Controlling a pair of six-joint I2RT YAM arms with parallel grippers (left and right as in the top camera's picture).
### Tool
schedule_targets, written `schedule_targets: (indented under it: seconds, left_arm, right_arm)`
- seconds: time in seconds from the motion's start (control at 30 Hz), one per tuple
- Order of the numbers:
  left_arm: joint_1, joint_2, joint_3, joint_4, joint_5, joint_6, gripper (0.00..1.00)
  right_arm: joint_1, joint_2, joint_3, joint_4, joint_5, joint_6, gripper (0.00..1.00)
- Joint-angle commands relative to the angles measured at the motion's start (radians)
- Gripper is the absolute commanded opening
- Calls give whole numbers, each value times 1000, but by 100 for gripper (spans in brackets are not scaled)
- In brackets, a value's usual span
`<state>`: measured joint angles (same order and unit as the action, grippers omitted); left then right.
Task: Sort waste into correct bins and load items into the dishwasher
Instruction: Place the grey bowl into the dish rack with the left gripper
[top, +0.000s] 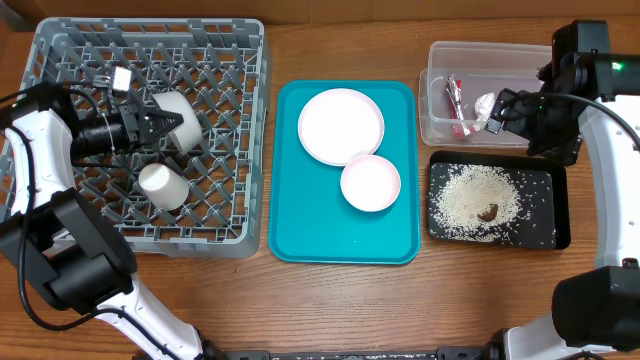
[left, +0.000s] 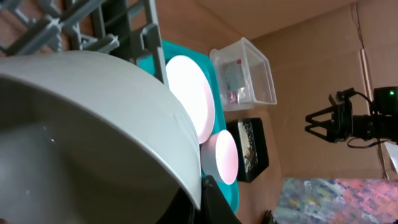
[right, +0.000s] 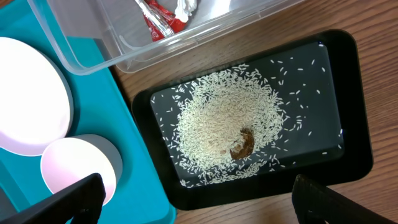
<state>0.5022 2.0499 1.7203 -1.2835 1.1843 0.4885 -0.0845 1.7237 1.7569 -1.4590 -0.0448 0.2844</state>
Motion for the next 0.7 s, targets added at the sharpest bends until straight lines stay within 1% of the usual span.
schedule_targets:
  seconds: [0.0, 0.2, 0.47, 0.67]
  left_arm:
    - [8, 14, 2, 14, 82, 40, 4]
    - [6, 17, 2, 63, 99, 22, 4]
    - [2, 23, 2, 81, 95, 21, 4]
    - [1, 55, -1, 75, 46, 19, 4]
  right_arm:
    - [-4, -20, 24, 1, 6, 4, 98]
    - [-4, -20, 24, -8, 6, 4, 98]
    - [-4, -20, 24, -10, 6, 4, 98]
    - [-4, -20, 24, -10, -3, 4, 97]
